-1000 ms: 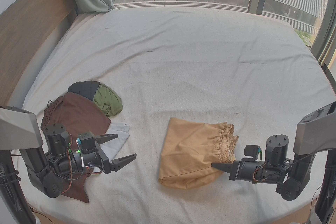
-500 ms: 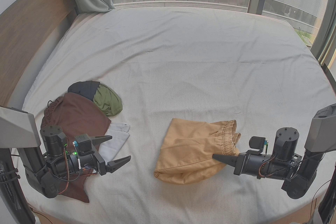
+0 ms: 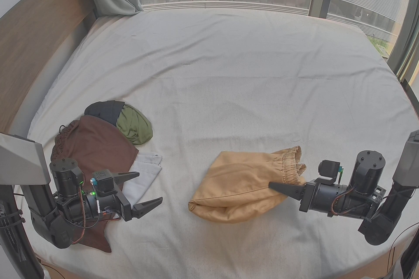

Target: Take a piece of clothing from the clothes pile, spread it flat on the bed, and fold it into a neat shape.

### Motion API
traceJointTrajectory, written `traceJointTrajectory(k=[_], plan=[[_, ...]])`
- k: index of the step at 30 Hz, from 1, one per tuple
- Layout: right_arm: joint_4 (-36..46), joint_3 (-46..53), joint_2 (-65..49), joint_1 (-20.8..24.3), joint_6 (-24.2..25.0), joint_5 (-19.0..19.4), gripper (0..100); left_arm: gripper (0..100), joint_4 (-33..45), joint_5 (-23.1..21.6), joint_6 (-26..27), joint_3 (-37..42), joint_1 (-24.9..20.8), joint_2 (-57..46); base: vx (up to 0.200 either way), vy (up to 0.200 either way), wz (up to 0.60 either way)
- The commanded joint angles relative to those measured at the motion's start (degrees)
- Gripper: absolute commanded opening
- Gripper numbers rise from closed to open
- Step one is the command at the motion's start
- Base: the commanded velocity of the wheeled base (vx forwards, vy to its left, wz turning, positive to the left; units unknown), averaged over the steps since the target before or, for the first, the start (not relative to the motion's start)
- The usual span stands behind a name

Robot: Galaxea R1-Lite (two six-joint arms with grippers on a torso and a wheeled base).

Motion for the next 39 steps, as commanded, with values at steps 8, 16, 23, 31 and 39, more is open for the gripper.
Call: traceJointTrajectory(k=[8,16,23,31,39], plan=[[0.04,-0.34,-2.73,0.07,-0.17,0.56,0,100,-0.03,-0.03,0.01,0.52,0.53,0.02,0.0,0.0,0.0],[0.04,-1.75,-2.73,-0.11,-0.35,2.58,0,100,-0.03,-0.12,0.01,0.96,0.97,-0.25,0.0,0.0,0.0],[0.12,-5.62,-3.08,-0.46,-0.26,4.78,0,100,-0.03,-0.12,0.01,1.31,0.97,-0.42,0.0,0.0,0.0],[0.21,-10.1,-3.34,-2.66,-0.35,11.55,0,100,-0.03,-0.12,0.01,1.31,1.06,-0.42,0.0,0.0,0.0],[0.3,-15.73,-2.2,-6.0,1.23,14.63,0,100,-0.03,-0.12,0.1,1.22,0.97,-0.42,0.0,0.0,0.0]])
